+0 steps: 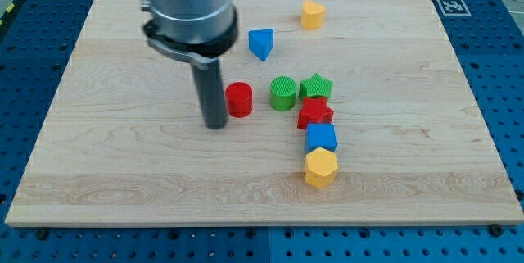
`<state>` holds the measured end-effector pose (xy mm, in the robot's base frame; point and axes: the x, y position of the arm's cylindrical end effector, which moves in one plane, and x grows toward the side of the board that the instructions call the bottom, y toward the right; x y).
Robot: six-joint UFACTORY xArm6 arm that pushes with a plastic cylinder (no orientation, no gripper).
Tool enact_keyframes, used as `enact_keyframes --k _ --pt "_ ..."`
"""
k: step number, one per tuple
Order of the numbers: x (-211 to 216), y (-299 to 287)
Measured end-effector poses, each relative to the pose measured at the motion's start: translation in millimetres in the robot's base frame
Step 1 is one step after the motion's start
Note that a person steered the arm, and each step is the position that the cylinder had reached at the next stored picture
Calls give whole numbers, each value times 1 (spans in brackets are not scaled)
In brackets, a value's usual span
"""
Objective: Push the red circle close to the green circle
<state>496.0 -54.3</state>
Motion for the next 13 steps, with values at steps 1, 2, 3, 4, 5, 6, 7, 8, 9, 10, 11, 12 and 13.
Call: enact_keyframes --k 1,2,3,4,5,6,7,8,9,10,11,12,13 --pt "0 6" --pt "-10 6" --pt "-27 6" --pt "-18 6" --pt "7 -11" --pt "1 -51" --pt "-26 -64" --pt "-59 -65" --pt "-75 -59" --pt "-81 -39" --pt "-82 -27" --pt "-82 -27" --pt "-82 -23"
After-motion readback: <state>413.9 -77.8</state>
